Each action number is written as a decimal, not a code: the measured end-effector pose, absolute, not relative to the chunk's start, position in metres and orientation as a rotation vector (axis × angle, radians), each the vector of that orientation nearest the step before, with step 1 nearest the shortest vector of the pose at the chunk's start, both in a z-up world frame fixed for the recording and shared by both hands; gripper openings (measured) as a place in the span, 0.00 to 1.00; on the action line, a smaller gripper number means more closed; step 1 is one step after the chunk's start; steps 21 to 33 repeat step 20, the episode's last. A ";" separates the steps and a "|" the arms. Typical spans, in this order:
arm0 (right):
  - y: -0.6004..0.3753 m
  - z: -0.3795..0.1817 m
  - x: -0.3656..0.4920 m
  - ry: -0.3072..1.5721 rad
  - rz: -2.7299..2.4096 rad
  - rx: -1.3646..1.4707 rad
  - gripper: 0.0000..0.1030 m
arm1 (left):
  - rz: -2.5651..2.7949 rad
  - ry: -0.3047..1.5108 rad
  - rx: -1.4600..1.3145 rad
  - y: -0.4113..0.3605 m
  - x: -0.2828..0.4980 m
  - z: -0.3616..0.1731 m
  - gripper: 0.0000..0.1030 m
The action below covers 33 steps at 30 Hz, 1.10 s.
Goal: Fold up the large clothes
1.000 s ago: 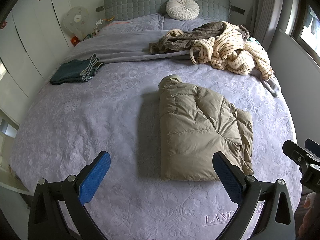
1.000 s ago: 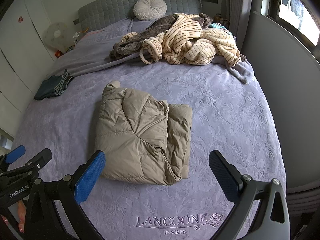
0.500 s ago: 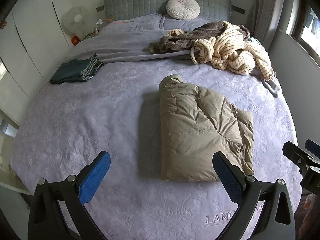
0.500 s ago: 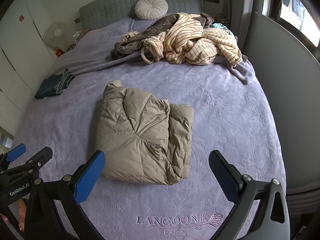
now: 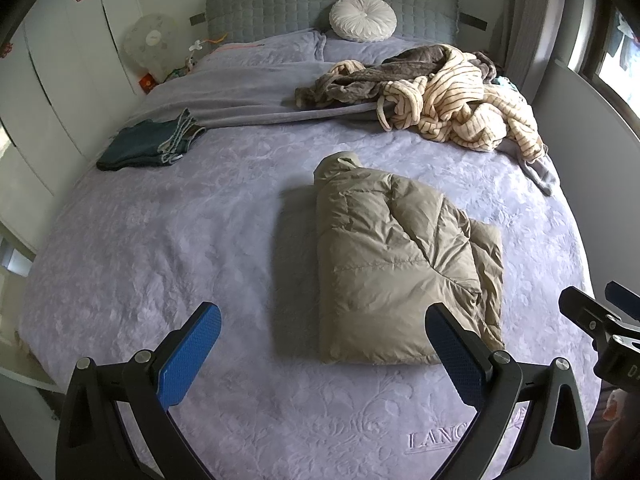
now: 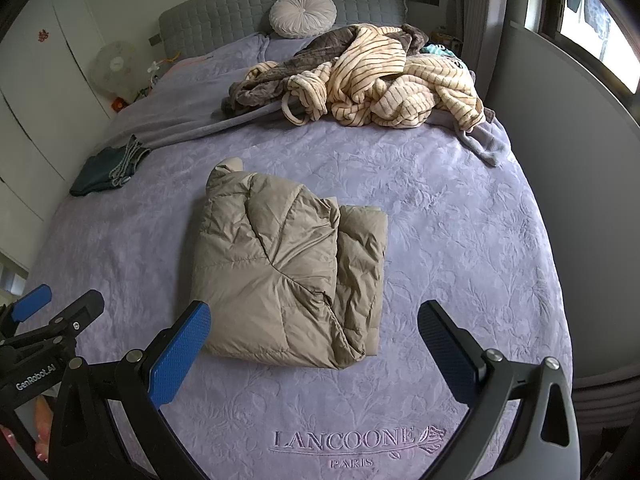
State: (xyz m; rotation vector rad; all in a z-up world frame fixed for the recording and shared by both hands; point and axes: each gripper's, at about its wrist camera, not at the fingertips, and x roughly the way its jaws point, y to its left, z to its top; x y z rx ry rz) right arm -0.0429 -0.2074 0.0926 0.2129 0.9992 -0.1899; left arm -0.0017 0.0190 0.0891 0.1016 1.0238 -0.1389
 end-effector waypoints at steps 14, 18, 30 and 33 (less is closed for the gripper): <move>-0.207 0.092 -0.046 1.000 -0.187 0.213 1.00 | -0.134 1.024 0.104 0.017 -0.002 0.089 0.99; -0.207 0.092 -0.047 1.002 -0.186 0.214 1.00 | -0.136 1.024 0.103 0.016 -0.003 0.089 0.99; -0.207 0.092 -0.047 1.002 -0.185 0.214 1.00 | -0.135 1.025 0.103 0.016 -0.003 0.089 0.99; -0.207 0.092 -0.047 1.002 -0.185 0.214 1.00 | -0.135 1.025 0.103 0.016 -0.003 0.089 0.99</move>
